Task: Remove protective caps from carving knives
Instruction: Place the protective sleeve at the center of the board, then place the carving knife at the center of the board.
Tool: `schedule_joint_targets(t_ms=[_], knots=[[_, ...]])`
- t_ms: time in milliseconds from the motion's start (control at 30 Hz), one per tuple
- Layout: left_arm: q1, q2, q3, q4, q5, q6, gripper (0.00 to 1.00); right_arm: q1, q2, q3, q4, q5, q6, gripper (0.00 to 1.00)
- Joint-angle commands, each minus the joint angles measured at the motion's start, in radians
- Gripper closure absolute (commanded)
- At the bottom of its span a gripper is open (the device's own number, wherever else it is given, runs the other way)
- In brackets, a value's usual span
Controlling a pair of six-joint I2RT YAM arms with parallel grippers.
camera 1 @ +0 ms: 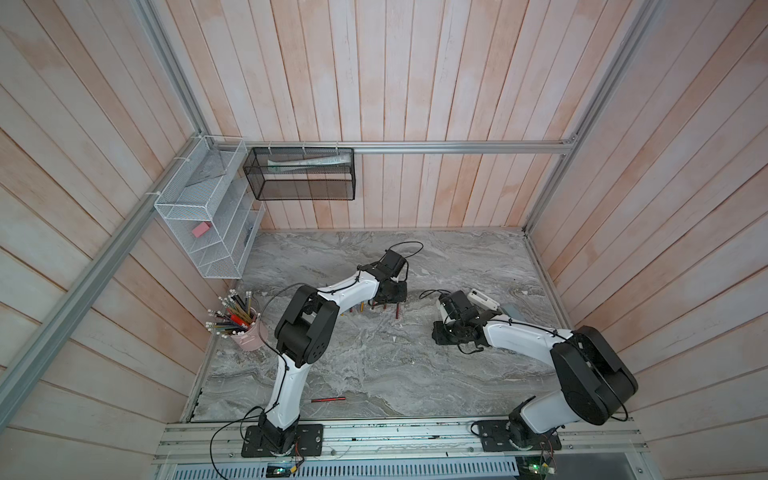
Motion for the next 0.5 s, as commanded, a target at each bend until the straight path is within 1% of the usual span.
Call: schedule_joint_targets(t_ms=[0, 367, 467], knots=[[0.001, 0.044, 0.05, -0.032, -0.032, 0.027, 1.0, 0.006, -0.016, -0.013, -0.004, 0.007, 0.007, 0.73], [0.009, 0.148, 0.18, -0.086, -0.097, 0.051, 1.0, 0.005, -0.113, -0.015, -0.019, -0.016, 0.023, 0.72], [0.014, 0.159, 0.196, -0.084, -0.103, 0.047, 1.0, 0.005, -0.143, -0.018, -0.022, -0.018, 0.025, 0.69]])
